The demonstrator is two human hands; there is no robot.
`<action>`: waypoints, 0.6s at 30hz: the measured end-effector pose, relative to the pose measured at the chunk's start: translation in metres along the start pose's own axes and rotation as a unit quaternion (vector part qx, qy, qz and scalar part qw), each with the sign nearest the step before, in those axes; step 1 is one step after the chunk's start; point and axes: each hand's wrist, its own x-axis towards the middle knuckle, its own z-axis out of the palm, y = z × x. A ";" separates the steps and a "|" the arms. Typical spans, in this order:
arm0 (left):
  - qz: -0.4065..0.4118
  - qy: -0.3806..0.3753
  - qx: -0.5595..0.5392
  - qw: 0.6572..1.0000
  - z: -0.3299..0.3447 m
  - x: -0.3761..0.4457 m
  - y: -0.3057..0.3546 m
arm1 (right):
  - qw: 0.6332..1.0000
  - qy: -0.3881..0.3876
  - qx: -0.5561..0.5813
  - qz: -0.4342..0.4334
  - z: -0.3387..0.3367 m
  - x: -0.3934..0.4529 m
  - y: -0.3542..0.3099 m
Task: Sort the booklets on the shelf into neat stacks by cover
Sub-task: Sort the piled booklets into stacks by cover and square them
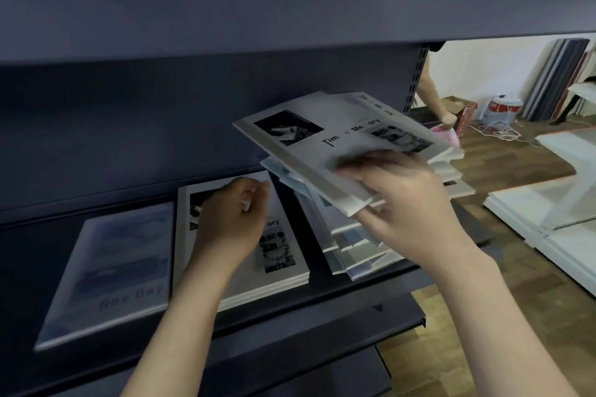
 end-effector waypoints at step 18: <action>-0.148 -0.004 -0.208 0.967 -0.052 -0.003 -0.026 | 0.993 0.098 -0.038 -0.063 0.058 0.008 -0.084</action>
